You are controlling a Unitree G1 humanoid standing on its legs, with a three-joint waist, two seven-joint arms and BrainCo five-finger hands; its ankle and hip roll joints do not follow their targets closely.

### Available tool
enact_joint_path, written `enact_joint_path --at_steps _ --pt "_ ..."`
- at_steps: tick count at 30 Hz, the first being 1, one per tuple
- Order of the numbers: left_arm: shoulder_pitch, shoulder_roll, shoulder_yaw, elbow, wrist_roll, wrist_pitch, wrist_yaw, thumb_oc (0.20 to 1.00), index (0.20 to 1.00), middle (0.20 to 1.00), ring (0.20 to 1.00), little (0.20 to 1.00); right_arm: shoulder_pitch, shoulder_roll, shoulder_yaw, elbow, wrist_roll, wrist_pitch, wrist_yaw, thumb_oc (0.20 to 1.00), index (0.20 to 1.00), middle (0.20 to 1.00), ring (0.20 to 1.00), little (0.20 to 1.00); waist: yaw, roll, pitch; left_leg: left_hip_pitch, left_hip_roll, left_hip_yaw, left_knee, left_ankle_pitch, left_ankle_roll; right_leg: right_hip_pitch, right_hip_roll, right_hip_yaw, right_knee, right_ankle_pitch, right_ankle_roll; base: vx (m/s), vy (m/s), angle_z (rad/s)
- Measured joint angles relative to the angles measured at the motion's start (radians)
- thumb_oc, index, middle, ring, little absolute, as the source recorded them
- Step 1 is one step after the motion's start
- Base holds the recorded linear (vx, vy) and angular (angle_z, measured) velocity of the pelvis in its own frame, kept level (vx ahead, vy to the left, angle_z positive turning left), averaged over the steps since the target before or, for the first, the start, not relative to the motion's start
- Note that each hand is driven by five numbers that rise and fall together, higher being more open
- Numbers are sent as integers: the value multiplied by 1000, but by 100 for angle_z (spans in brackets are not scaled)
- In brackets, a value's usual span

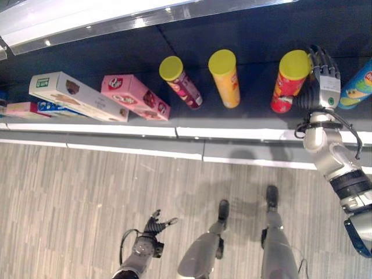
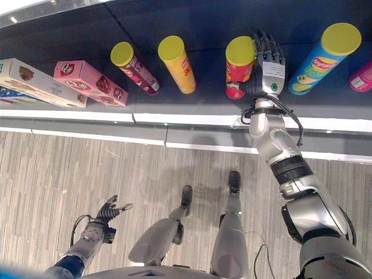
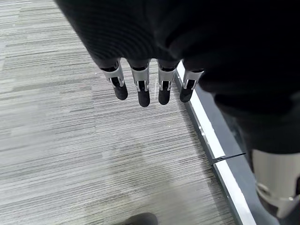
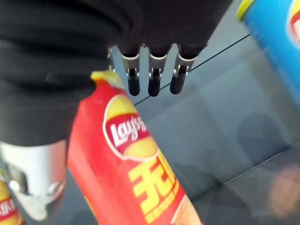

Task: Put the goods on the table back onto the shelves and tidy them up.

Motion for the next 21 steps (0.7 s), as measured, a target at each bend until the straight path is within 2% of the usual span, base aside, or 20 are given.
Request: enact_joint_path --at_steps 2,8,12,15,16,20,21 --pt "0 0 1 2 3 1 0 1000 1000 1000 1000 1000 36 0 -4 -34 -1 -5 2 1000 1000 1000 1000 1000 -18 0 0 10 1 1 0 0 0 10 1 1 0 0 0 -13 -21 -4" --pt "0 0 4 4 11 8 -2 1000 1000 1000 1000 1000 88 -1 -56 -115 1 -15 9 1000 1000 1000 1000 1000 -27 4 -6 33 4 27 -2 -1 -1 18 8 25 0 -4 5 -4 -24 -11" --pt "0 0 10 32 16 17 -5 1000 1000 1000 1000 1000 106 -1 -52 -163 8 -55 51 1000 1000 1000 1000 1000 -38 4 -11 51 10 36 -2 -3 -4 34 17 35 0 -5 5 6 -22 -7" --pt "4 -1 13 40 43 26 -17 1000 1000 1000 1000 1000 123 -3 -64 -235 17 -62 84 1000 1000 1000 1000 1000 -49 1 -26 60 15 40 -2 -5 -7 41 23 37 0 -4 4 30 -16 -6" --pt "4 -1 13 40 44 29 -20 1000 1000 1000 1000 1000 131 -3 -65 -262 19 -66 90 1000 1000 1000 1000 1000 -49 -5 -29 67 18 43 -2 -8 -10 46 26 39 0 -4 4 60 -17 -10" --pt "8 -1 60 93 53 44 -22 1000 1000 1000 1000 1000 314 -9 -98 -426 79 -108 166 1000 1000 1000 1000 1000 -52 -81 -76 89 38 47 -2 -18 -23 67 45 36 0 -12 -5 76 -8 -4" --pt "12 0 75 112 72 46 -23 1000 1000 1000 1000 1000 408 -4 -129 -478 163 -144 220 1000 1000 1000 1000 1000 -53 -111 -93 94 44 47 -3 -20 -27 73 50 34 -1 -16 -8 76 0 1"
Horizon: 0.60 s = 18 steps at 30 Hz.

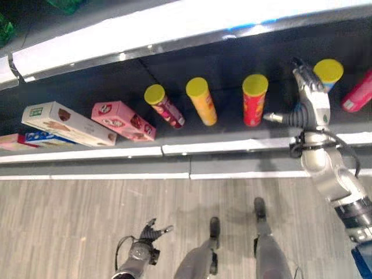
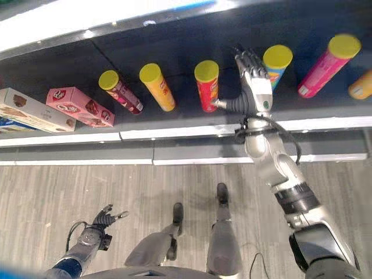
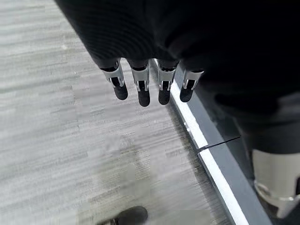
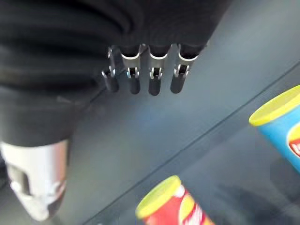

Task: Put the goods on the table back onto the shelves and tidy them up.

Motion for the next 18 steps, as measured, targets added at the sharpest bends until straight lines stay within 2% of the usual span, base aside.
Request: enact_joint_path --at_steps 2,5,8,9,10,11,12,13,14,15,16,17,18 --pt "16 2 11 2 18 5 -4 1000 1000 1000 1000 1000 115 23 -30 -32 154 -50 86 1000 1000 1000 1000 1000 -19 -39 -9 12 6 1 0 -5 -8 13 6 -4 0 -4 -1 68 16 1" --pt "47 3 51 32 21 19 -30 1000 1000 1000 1000 1000 328 66 -58 -52 490 -99 283 1000 1000 1000 1000 1000 -45 -104 -43 32 8 14 -1 -10 -10 26 9 7 0 -12 -9 75 33 -11" --pt "63 18 71 39 21 20 -56 1000 1000 1000 1000 1000 447 63 -47 -22 754 -98 472 1000 1000 1000 1000 1000 -53 -140 -61 47 7 37 -1 -14 -6 32 7 14 0 -13 -7 60 43 -19" --pt "66 23 72 41 21 20 -61 1000 1000 1000 1000 1000 458 59 -34 0 793 -87 504 1000 1000 1000 1000 1000 -58 -147 -64 51 7 41 -1 -15 -5 38 6 13 0 -15 -5 72 57 -21" --pt "66 38 50 45 21 18 -86 1000 1000 1000 1000 1000 487 38 10 119 882 -65 627 1000 1000 1000 1000 1000 -72 -164 -84 69 4 49 -5 -22 -8 50 2 15 -1 -21 2 58 51 -18" --pt "65 43 40 45 21 18 -92 1000 1000 1000 1000 1000 487 48 28 192 900 -47 654 1000 1000 1000 1000 1000 -73 -174 -95 73 4 56 -7 -24 -3 48 2 14 -3 -29 12 33 21 -26" --pt "64 43 41 43 21 16 -97 1000 1000 1000 1000 1000 476 47 57 260 906 -24 667 1000 1000 1000 1000 1000 -73 -176 -97 74 7 68 -7 -25 8 47 1 10 -6 -47 37 67 53 -29" --pt "61 40 35 45 21 13 -105 1000 1000 1000 1000 1000 463 41 77 312 905 -15 691 1000 1000 1000 1000 1000 -71 -168 -98 72 17 72 -8 -26 20 48 2 -1 -1 -64 60 48 55 -27" --pt "61 32 14 43 20 9 -117 1000 1000 1000 1000 1000 475 52 101 451 882 1 728 1000 1000 1000 1000 1000 -70 -128 -116 63 58 79 -8 -29 29 49 16 -43 0 -24 40 60 66 -3" --pt "65 36 6 44 20 7 -120 1000 1000 1000 1000 1000 475 84 105 536 847 10 727 1000 1000 1000 1000 1000 -73 -133 -129 69 63 82 -8 -28 26 82 1 -48 0 -21 37 42 37 15" --pt "70 44 0 47 20 8 -126 1000 1000 1000 1000 1000 495 116 109 628 808 19 720 1000 1000 1000 1000 1000 -72 -154 -142 81 47 83 -8 -28 17 119 -34 -23 -2 -46 54 31 31 11" --pt "70 37 -1 67 20 10 -127 1000 1000 1000 1000 1000 473 164 96 757 761 17 712 1000 1000 1000 1000 1000 -64 -156 -149 93 54 85 -8 -28 10 125 -26 -11 -1 -48 38 19 20 5" --pt "70 32 -11 73 19 10 -131 1000 1000 1000 1000 1000 462 201 80 857 728 26 684 1000 1000 1000 1000 1000 -64 -144 -153 98 60 85 -8 -27 6 133 -21 -17 -1 -47 35 25 32 -8"
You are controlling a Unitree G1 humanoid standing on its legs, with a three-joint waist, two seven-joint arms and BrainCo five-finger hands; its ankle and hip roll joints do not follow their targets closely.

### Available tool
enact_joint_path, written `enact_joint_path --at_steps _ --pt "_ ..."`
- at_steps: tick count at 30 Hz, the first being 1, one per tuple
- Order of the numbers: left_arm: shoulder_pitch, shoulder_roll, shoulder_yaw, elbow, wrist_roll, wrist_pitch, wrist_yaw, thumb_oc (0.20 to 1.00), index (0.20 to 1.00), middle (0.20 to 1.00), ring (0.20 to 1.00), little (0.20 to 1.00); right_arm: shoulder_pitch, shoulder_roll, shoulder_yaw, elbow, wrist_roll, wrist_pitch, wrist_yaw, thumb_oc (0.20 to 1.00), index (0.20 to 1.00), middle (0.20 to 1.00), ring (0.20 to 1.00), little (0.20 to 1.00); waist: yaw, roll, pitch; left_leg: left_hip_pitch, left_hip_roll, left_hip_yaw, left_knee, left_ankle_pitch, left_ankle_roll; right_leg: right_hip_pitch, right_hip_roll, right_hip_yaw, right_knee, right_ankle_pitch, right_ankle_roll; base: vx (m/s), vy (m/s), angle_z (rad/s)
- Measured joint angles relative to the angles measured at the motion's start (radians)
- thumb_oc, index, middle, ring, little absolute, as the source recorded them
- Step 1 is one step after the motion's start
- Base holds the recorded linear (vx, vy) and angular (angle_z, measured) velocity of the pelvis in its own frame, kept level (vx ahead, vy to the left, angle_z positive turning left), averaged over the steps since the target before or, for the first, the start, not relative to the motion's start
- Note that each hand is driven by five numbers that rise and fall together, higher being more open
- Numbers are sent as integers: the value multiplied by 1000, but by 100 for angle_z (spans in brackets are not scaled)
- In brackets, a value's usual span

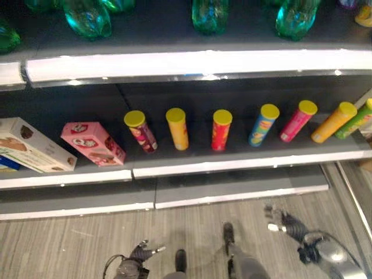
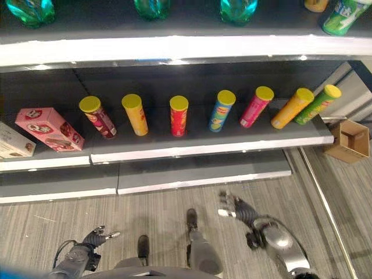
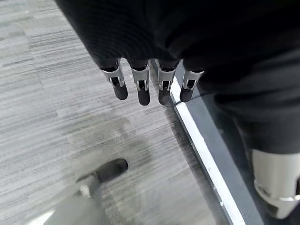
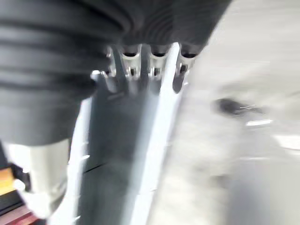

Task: Put the goods on the table back onto the shelves and tidy them up.

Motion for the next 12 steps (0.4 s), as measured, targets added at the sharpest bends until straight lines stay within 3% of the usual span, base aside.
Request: enact_joint_path --at_steps 3,5,7,12 --pt "-5 -24 8 14 -3 -3 5 1000 1000 1000 1000 1000 -44 106 -113 231 -98 6 -104 1000 1000 1000 1000 1000 -6 32 -8 3 3 6 0 0 -5 1 5 1 0 0 -1 20 15 -4" --pt "-8 -27 9 17 -5 -2 10 1000 1000 1000 1000 1000 -57 138 -106 284 -165 14 -168 1000 1000 1000 1000 1000 -12 39 -12 10 0 7 0 -1 -7 10 2 4 -1 -10 7 14 14 -3" --pt "-10 -25 11 26 -9 -2 22 1000 1000 1000 1000 1000 -70 149 -108 311 -226 16 -242 1000 1000 1000 1000 1000 -12 39 -26 19 -3 7 0 -6 -11 18 -2 4 -5 -17 0 0 0 0" --pt "-4 -20 11 43 -18 -1 29 1000 1000 1000 1000 1000 -125 184 -134 405 -233 22 -310 1000 1000 1000 1000 1000 -8 25 -57 19 -2 5 0 -3 -9 18 -3 0 -5 -17 0 20 2 0"
